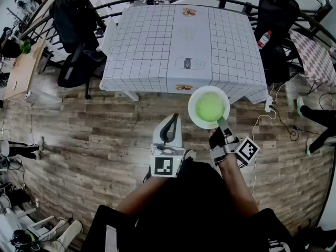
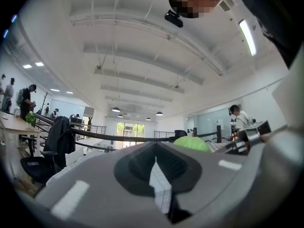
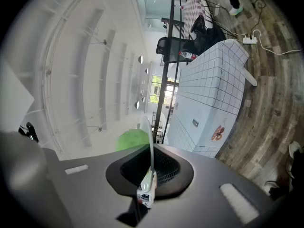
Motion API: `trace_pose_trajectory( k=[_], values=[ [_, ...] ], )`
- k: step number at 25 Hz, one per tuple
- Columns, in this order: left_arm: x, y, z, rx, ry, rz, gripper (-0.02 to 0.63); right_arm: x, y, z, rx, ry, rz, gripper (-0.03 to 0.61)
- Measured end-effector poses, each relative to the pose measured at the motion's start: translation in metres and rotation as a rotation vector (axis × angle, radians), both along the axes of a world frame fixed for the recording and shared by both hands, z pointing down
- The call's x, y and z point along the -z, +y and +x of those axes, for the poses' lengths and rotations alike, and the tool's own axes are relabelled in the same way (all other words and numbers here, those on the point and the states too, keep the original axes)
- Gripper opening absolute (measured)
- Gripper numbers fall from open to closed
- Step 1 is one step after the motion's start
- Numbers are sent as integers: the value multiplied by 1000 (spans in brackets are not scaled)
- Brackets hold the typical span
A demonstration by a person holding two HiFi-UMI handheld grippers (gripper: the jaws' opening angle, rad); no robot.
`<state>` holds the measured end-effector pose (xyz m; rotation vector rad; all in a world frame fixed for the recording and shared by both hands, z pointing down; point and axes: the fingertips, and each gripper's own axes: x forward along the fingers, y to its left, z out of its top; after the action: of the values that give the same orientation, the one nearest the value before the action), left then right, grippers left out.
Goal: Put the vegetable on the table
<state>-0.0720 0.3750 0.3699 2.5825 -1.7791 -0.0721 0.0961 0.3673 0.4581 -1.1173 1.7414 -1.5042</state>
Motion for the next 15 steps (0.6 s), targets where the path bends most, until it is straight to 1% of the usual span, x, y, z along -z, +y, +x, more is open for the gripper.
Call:
trace_pose_trajectory(
  k=[2,4,7,9,12,15],
  values=[
    [-12,3,9,2,18,9,8,-13,3,6,16,12,26,6],
    [-16,2,14,4,30,7,8,-18,3,9,24,25,28,8],
    [-5,-5,15,6,17,5,8,-7,-5,8,14,32,-3,11],
    [-3,1,19,4,5,21,8,-7,1,10,5,17,-9,12],
    [-3,12,29,1,-1,37,8,-10,12,15,10,-1,11,12],
    [5,27,27,21,11,45,8,1,24,16,29,10,33,12]
  ],
)
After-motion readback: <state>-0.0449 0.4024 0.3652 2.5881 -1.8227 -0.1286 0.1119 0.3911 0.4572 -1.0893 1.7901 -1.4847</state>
